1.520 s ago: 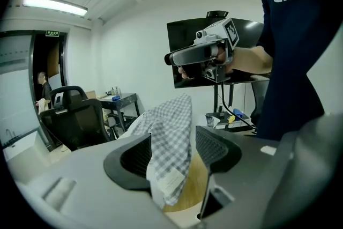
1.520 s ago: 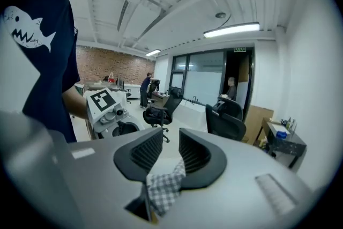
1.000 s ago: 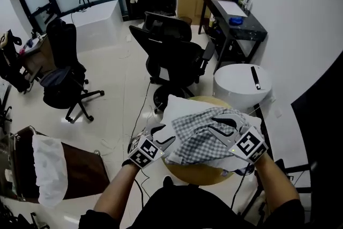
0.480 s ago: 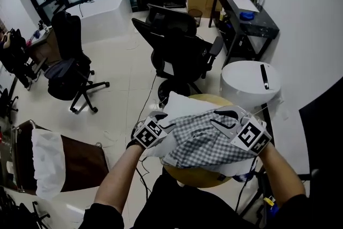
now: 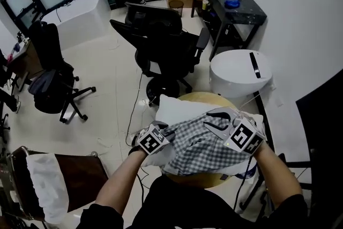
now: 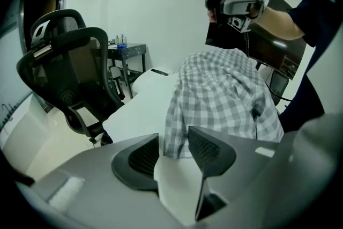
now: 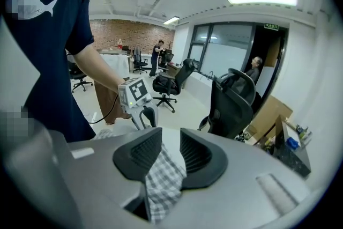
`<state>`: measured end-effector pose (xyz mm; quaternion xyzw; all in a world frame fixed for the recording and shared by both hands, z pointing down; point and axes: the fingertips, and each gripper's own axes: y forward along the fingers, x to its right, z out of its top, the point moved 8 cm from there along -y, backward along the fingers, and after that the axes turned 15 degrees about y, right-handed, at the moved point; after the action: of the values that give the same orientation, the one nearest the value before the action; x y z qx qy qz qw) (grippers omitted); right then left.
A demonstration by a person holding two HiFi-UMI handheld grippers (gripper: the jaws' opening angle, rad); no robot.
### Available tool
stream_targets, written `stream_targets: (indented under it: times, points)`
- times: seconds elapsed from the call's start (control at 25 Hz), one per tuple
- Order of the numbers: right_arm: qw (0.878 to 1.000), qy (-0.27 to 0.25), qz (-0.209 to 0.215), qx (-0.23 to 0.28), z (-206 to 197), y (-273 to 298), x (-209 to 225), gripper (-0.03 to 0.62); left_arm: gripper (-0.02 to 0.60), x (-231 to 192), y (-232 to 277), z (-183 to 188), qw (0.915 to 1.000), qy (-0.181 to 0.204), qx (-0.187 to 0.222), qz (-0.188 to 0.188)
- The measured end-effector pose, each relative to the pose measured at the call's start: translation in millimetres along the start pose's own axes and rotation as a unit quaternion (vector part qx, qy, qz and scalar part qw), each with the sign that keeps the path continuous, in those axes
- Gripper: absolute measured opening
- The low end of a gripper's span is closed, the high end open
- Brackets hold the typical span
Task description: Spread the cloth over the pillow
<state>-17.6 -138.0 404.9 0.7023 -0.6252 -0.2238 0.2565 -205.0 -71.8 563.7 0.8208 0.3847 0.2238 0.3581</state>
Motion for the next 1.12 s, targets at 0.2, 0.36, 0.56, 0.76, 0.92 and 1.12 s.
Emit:
stream_targets:
  times: [0.2, 0.36, 0.56, 0.76, 0.92, 1.12]
  points:
    - [1.0, 0.006, -0.014, -0.024, -9.0, 3.7, 17.5, 0.121, 0.042, 6.1, -10.3, 12.2, 0.9976, 0.068, 0.003, 0.006]
    - [0.998, -0.002, -0.018, -0.052, -19.2, 6.4, 29.6, 0.13, 0.011, 2.7, -30.1, 20.0, 0.9938, 0.108, 0.014, 0.019]
    - [0.995, -0.01, -0.012, -0.094, -36.2, 11.2, 44.9, 0.141, 0.011, -7.7, -66.3, 31.5, 0.9861, 0.158, 0.017, 0.047]
    - [0.99, -0.001, -0.004, -0.139, -54.4, 25.4, 67.2, 0.149, 0.009, -30.7, -96.6, 36.6, 0.9783, 0.19, 0.008, 0.082]
    - [0.983, 0.018, 0.03, -0.183, -66.3, 43.0, 84.8, 0.156, 0.008, -43.7, -105.8, 34.4, 0.9761, 0.198, -0.006, 0.09]
    - [0.97, 0.047, 0.092, -0.22, -79.6, 63.5, 89.4, 0.161, 0.009, -45.6, -100.5, 28.8, 0.9775, 0.194, -0.012, 0.083]
